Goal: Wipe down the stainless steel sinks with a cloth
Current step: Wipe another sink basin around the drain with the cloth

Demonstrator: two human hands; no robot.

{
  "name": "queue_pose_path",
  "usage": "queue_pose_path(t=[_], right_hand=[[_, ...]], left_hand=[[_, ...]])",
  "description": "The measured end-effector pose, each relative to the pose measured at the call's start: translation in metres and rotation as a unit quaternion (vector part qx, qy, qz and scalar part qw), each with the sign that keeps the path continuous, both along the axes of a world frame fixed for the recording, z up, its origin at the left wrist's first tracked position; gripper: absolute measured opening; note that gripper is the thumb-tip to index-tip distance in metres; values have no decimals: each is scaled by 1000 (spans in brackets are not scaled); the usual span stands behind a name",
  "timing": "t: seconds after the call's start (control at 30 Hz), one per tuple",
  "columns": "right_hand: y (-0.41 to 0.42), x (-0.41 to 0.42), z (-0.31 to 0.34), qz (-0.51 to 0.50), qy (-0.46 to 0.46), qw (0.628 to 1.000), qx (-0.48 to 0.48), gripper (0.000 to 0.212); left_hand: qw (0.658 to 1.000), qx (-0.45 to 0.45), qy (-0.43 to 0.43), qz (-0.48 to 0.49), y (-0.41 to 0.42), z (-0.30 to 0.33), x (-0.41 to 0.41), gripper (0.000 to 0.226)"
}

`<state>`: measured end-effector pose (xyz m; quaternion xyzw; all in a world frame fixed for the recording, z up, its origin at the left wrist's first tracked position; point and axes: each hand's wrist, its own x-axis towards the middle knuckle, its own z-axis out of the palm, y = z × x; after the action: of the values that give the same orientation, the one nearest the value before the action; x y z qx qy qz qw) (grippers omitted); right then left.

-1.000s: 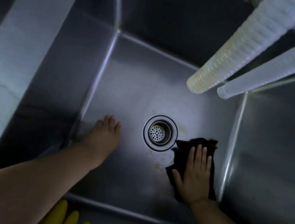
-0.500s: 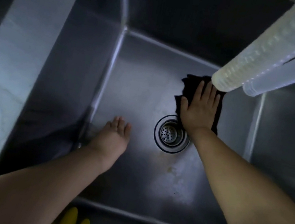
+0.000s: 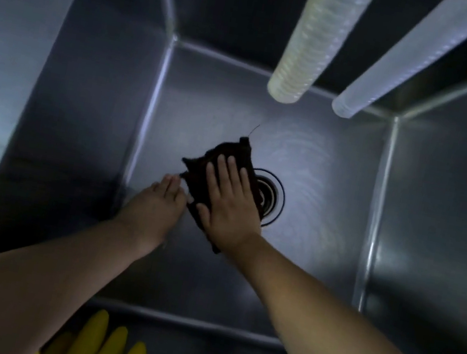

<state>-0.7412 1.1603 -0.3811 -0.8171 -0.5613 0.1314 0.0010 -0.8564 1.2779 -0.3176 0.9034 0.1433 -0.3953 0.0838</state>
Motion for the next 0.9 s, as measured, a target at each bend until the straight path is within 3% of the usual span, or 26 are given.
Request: queue_pose_path(t=[0.17,0.4,0.67,0.9], right_hand=[[-65,5,6,54,-5,998,-30,76],[-90,88,12,89,-35,994,-47,73],[-113,100,21,-92,-66,988,-102,81],[-137,31,17,91,-64,989,-99,80]], left_hand=[[1000,14,15,-9,-4,-3,2,103],[999,30,10,-33,-3,-4,1,104],[999,37,2,-36,-4,-4,-1,97],[1000,14,1,-11,-4,-4,1,85]])
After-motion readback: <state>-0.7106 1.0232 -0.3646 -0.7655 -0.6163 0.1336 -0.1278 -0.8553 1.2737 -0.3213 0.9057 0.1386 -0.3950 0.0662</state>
